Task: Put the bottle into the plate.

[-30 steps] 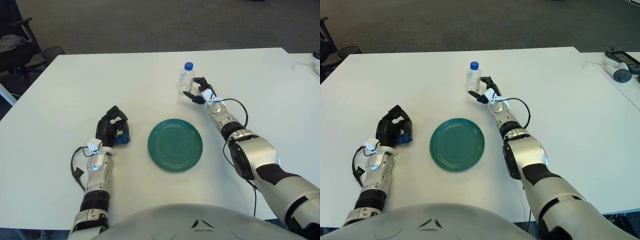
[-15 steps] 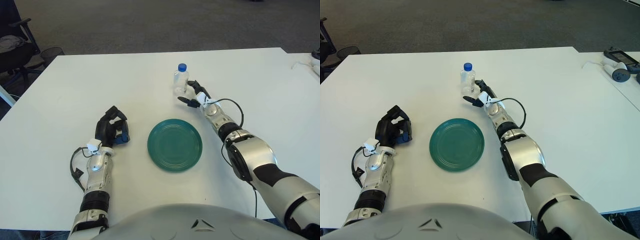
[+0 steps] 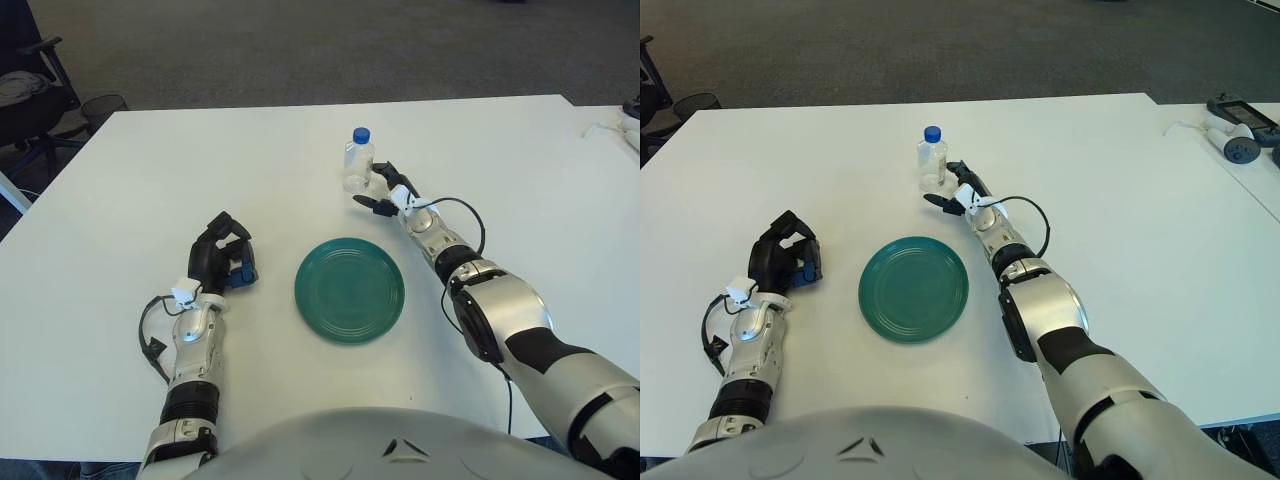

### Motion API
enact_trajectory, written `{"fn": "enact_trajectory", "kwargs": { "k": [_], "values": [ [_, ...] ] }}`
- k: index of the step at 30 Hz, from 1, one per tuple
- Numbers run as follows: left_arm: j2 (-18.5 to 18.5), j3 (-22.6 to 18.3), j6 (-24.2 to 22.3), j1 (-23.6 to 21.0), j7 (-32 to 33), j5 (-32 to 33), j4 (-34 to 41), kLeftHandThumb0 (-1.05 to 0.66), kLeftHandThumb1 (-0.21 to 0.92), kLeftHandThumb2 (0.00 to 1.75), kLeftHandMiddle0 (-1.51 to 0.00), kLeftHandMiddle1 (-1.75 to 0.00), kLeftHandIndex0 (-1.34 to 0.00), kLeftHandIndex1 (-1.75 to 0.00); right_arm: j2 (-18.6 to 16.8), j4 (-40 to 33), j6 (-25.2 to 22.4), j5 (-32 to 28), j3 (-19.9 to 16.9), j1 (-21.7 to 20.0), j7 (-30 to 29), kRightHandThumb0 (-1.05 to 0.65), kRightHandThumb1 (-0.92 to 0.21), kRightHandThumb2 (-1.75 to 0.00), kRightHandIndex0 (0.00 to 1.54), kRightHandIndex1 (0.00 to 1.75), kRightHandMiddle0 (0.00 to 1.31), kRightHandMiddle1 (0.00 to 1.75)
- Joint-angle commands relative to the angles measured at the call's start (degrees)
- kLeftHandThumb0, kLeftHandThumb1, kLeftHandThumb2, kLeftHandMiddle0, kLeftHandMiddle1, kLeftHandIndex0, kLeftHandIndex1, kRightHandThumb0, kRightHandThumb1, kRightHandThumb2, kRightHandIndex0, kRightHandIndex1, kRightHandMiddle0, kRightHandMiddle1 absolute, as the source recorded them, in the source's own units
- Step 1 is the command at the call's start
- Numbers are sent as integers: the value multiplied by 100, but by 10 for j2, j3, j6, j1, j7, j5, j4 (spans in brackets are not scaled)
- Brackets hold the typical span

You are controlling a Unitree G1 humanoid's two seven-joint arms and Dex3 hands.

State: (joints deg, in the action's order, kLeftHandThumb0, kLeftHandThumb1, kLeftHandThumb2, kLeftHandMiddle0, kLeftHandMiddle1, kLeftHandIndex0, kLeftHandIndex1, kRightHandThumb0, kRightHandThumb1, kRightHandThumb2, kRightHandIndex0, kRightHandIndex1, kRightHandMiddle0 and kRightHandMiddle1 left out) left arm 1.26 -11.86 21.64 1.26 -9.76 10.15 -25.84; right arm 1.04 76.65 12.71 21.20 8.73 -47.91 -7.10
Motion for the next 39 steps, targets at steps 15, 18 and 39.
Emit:
{"fn": "enact_trajectory", "kwargs": {
  "k": [15, 18, 39],
  "values": [
    [-17, -2, 6, 13, -1, 4, -78, -56, 13, 155, -133, -175, -77, -175, -50, 23, -12, 16, 17, 15, 45, -105, -92, -20, 10, 14, 0, 45],
    [-17, -3, 8, 11, -4, 6, -82, -55, 14, 154, -133, -175, -76, -175, -55, 23, -12, 19, 21, 11, 45, -105, -92, -20, 10, 14, 0, 43],
    [-18, -5, 23, -10, 10, -1, -119, -58, 9, 159, -132, -175, -80, -175, -125, 22, -1, 54, 63, -10, 48, -105, -92, -15, 1, 43, 0, 31]
  ]
}}
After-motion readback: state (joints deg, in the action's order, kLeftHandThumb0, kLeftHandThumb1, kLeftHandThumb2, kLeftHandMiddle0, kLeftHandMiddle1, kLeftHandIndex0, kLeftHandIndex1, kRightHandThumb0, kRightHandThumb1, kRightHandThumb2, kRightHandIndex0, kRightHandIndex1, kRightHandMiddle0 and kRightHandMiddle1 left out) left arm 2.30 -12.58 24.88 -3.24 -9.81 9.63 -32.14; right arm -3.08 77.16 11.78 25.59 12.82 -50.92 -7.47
